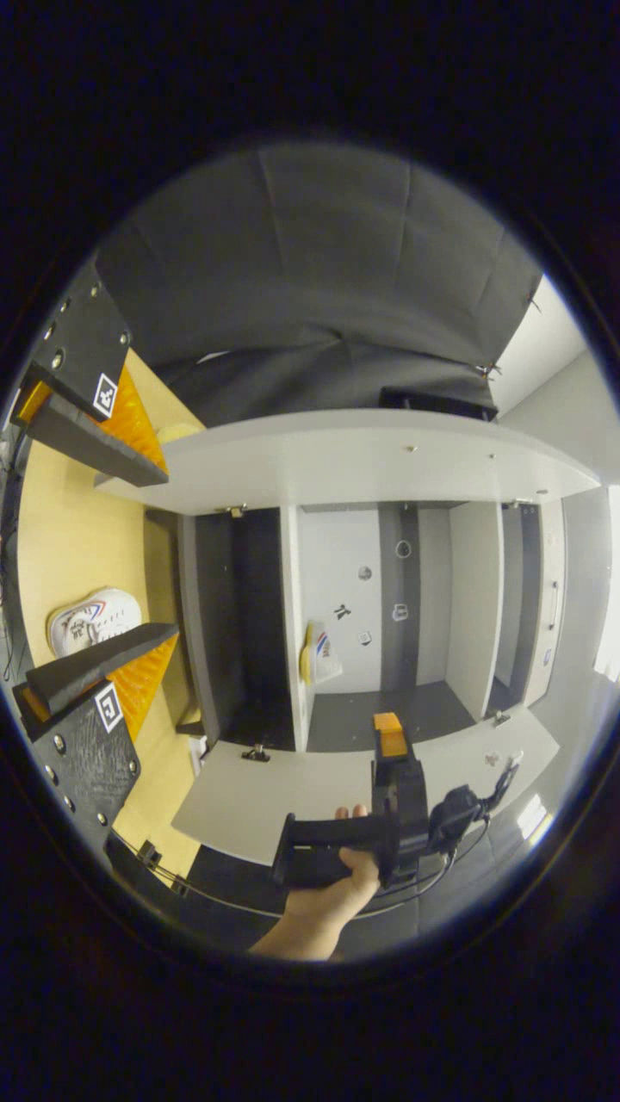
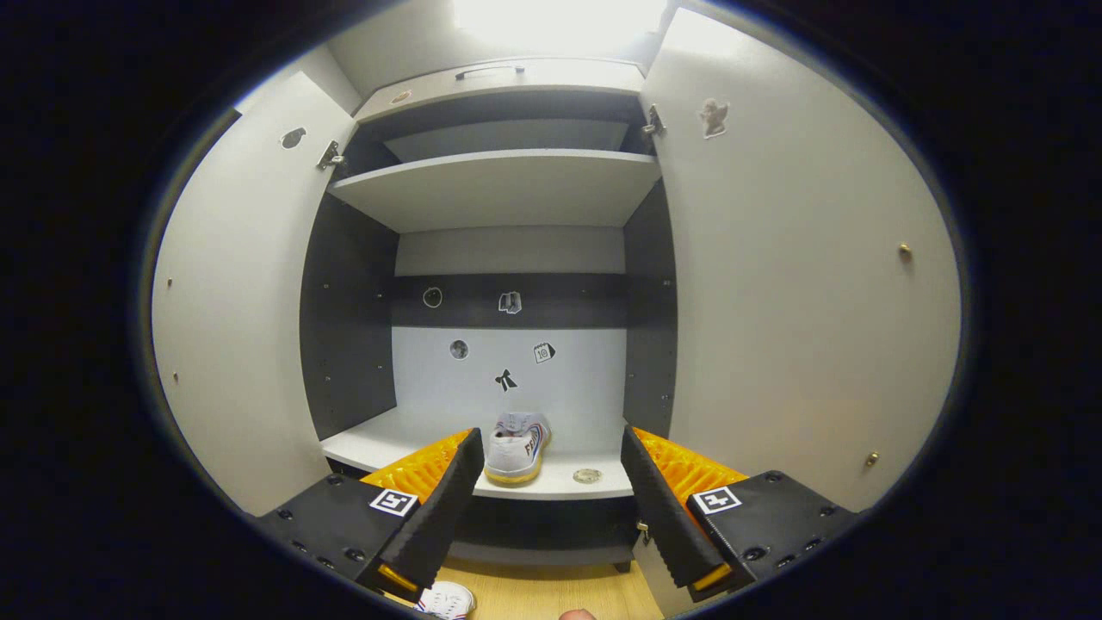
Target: Grab one shoe with the right hand and put it into the shoe cabinet, grab the other shoe with the left hand and put it into the shoe cabinet; then close the right door with the right hand and the left door with the left hand.
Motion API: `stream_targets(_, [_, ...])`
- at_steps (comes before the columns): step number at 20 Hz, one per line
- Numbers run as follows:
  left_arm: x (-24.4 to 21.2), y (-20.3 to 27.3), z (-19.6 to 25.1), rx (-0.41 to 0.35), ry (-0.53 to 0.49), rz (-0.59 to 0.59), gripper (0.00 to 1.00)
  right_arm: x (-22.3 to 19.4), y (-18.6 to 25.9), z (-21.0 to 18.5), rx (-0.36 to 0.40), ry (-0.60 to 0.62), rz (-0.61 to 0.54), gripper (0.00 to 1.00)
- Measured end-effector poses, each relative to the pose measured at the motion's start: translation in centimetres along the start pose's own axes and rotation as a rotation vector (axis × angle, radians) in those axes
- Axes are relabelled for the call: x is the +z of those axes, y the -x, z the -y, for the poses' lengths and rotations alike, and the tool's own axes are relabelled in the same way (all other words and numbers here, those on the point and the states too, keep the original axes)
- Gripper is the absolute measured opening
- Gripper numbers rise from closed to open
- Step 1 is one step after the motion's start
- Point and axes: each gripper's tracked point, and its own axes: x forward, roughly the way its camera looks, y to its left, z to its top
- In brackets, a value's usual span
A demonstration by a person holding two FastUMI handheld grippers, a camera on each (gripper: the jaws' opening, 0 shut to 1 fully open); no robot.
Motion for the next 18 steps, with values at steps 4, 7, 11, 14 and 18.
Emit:
stream_targets(4, [-4.0,-3.3,2.2,-0.071,0.034,-0.108,0.95,-1.8,4.1,1.5,0.0,0.004,-0.009,0.96])
stream_targets(7, [-7.2,-5.7,3.1,-0.098,0.039,-0.193,0.95,-3.6,6.6,2.6,-0.019,0.032,-0.031,1.0])
stream_targets(11, [-10.8,-8.6,3.8,-0.115,0.056,-0.284,0.94,-6.6,9.0,4.2,-0.048,0.063,-0.104,0.96])
stream_targets(14, [-13.5,-10.5,4.0,-0.123,0.065,-0.359,0.96,-7.8,10.6,5.3,-0.076,0.042,-0.14,1.0])
stream_targets(18, [-17.7,-12.8,4.4,-0.132,0.057,-0.46,0.94,-9.0,12.1,6.4,-0.102,0.057,-0.169,0.96])
